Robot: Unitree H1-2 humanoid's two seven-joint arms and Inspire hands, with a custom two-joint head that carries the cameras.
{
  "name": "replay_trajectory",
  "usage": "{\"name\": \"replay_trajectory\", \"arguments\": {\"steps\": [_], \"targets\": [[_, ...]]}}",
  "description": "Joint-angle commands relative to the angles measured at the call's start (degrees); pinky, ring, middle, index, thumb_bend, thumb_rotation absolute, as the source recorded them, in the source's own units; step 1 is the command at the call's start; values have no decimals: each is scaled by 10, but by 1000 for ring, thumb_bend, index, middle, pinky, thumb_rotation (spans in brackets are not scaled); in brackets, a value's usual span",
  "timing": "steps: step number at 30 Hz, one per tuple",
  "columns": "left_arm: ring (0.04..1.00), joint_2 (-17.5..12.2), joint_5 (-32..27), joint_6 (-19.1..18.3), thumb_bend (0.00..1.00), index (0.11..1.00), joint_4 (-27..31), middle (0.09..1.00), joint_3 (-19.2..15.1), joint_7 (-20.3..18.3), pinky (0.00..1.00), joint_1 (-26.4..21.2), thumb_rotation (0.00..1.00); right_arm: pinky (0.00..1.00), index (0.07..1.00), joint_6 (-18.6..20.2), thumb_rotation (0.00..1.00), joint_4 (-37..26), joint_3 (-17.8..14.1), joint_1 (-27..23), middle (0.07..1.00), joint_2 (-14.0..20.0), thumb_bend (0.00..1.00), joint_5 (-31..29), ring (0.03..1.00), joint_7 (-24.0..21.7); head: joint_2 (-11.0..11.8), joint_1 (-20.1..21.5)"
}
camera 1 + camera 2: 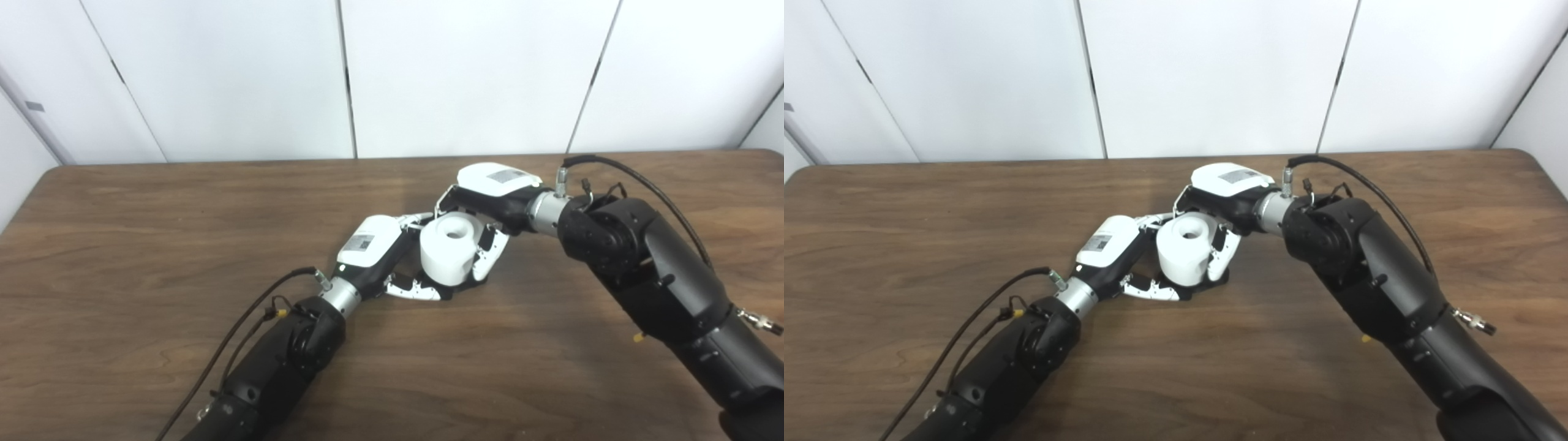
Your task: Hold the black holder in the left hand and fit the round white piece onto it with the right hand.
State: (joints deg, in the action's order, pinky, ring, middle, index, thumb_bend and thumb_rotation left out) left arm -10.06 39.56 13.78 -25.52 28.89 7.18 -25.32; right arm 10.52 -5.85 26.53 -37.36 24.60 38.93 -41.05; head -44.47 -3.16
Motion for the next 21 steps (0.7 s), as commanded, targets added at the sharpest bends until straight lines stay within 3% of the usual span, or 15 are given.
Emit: {"name": "replay_trajectory", "arguments": {"steps": [1, 5, 7, 21], "targets": [[850, -12, 6, -22, 524, 477, -27, 871, 11, -43, 798, 22, 71, 576, 905, -2, 262, -18, -8, -13, 765, 6, 871, -3, 712, -2, 0, 0], [850, -12, 5, -16, 524, 477, -33, 871, 11, -39, 794, 21, 71, 522, 975, -6, 264, -23, -18, -11, 762, 8, 907, -8, 671, 7, 0, 0], [848, -11, 4, -14, 524, 477, -35, 869, 10, -38, 793, 21, 71, 542, 989, -7, 260, -24, -22, -11, 789, 8, 912, -10, 703, 8, 0, 0], [845, -15, 8, -13, 524, 476, -35, 871, 12, -41, 791, 21, 72, 594, 981, -4, 225, -36, -35, -7, 802, 10, 903, -12, 744, 8, 2, 3]]}}
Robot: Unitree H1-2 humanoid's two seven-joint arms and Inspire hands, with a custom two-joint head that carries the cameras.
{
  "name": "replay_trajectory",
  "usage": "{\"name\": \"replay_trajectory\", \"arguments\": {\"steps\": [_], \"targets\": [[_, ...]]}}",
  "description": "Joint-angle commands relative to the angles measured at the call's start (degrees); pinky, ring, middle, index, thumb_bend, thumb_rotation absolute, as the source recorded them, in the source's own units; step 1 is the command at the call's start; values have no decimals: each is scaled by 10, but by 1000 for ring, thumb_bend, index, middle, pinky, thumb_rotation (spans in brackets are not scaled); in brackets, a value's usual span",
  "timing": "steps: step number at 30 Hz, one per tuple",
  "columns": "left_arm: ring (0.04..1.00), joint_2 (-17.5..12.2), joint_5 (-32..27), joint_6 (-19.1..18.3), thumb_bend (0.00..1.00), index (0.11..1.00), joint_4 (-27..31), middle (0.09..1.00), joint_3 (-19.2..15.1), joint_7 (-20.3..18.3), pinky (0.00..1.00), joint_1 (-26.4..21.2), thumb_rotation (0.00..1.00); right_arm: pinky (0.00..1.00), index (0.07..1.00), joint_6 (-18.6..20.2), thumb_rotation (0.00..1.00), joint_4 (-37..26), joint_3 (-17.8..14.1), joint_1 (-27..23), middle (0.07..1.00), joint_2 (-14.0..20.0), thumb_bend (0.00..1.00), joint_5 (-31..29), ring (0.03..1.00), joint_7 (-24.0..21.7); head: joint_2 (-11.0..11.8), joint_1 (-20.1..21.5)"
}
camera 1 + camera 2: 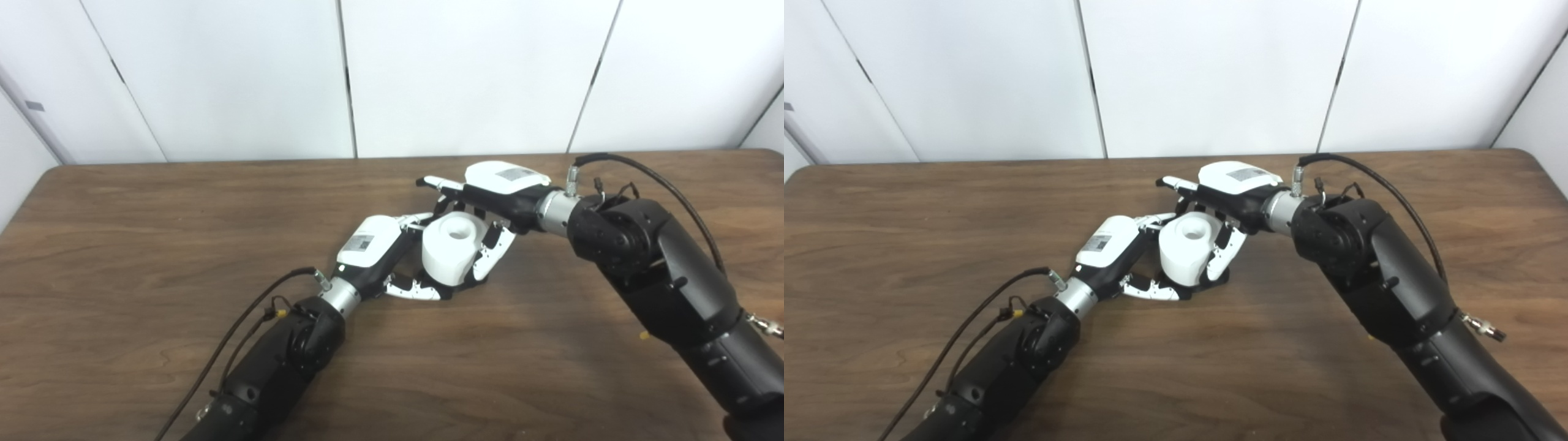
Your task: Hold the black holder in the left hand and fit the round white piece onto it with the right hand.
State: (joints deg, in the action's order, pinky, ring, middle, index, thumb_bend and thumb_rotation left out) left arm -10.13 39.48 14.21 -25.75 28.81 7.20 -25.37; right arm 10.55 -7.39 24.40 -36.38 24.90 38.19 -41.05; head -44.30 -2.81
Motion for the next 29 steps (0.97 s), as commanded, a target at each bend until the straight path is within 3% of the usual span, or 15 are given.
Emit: {"name": "replay_trajectory", "arguments": {"steps": [1, 8, 12, 19, 29], "targets": [[845, -15, 9, -18, 524, 476, -32, 872, 12, -41, 793, 21, 72, 599, 980, -4, 218, -21, -15, -17, 796, 6, 902, -6, 744, 9, 0, -1], [850, -15, 2, -15, 524, 477, -33, 870, 10, -43, 807, 23, 72, 612, 990, 8, 204, -28, -21, -26, 815, 11, 915, -9, 767, -7, 0, 3], [845, -14, -1, -13, 524, 476, -36, 866, 9, -43, 796, 22, 71, 611, 1000, 22, 208, -36, -21, -37, 855, 23, 946, -10, 795, -41, 1, 4], [855, -16, -4, -19, 524, 476, -32, 874, 8, -50, 815, 22, 70, 626, 1000, 52, 184, -70, -23, -45, 916, 67, 981, -4, 831, -104, 5, 7], [849, -19, -1, -14, 524, 476, -36, 871, 11, -42, 800, 21, 70, 615, 987, 51, 62, -78, -58, -20, 907, 131, 961, -36, 821, -116, 6, 8]]}}
